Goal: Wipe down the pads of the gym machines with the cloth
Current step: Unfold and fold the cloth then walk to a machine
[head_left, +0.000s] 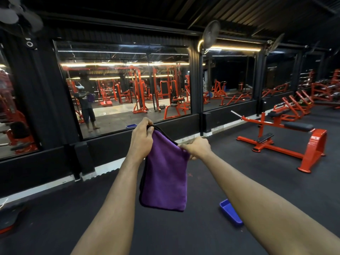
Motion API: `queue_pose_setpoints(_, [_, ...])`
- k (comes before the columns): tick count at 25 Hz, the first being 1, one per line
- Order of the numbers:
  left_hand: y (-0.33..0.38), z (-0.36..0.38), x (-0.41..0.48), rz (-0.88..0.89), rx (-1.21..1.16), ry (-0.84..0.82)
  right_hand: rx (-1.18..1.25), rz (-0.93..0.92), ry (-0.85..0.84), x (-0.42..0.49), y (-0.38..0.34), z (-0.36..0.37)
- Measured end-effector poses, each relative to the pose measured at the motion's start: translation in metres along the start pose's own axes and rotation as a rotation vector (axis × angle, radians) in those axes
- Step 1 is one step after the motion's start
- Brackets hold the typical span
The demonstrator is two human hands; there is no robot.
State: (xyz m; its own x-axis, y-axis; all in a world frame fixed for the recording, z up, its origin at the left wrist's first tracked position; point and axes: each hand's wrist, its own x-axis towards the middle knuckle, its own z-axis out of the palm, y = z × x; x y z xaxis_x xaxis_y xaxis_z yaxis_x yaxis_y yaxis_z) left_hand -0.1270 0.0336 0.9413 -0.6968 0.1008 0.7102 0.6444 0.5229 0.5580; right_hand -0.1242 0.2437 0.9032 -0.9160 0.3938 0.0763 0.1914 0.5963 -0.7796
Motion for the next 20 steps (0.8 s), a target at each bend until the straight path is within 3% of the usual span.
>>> queue_pose_setpoints(5, [0.009, -0.004, -0.003, 0.079, -0.029, -0.05, 0.223, 0.164, -0.046, -0.008, 0.005, 0.014])
queue_pose_setpoints(8, [0.005, -0.009, -0.007, 0.082, 0.002, -0.073, 0.158, 0.167, -0.042, -0.01, 0.001, 0.014])
queue_pose_setpoints(10, [-0.005, -0.015, -0.01, 0.041, 0.034, -0.061, 0.103, 0.125, 0.068, -0.011, -0.006, 0.004])
queue_pose_setpoints(14, [-0.022, -0.018, -0.018, 0.017, 0.095, -0.061, 0.226, 0.032, 0.318, -0.014, -0.021, -0.023])
queue_pose_setpoints(17, [-0.023, -0.015, -0.024, 0.002, 0.088, -0.017, 0.255, 0.034, 0.223, -0.012, -0.029, -0.034])
queue_pose_setpoints(20, [-0.025, -0.018, -0.023, 0.004, 0.086, 0.022, 0.339, 0.006, 0.018, -0.009, -0.027, -0.046])
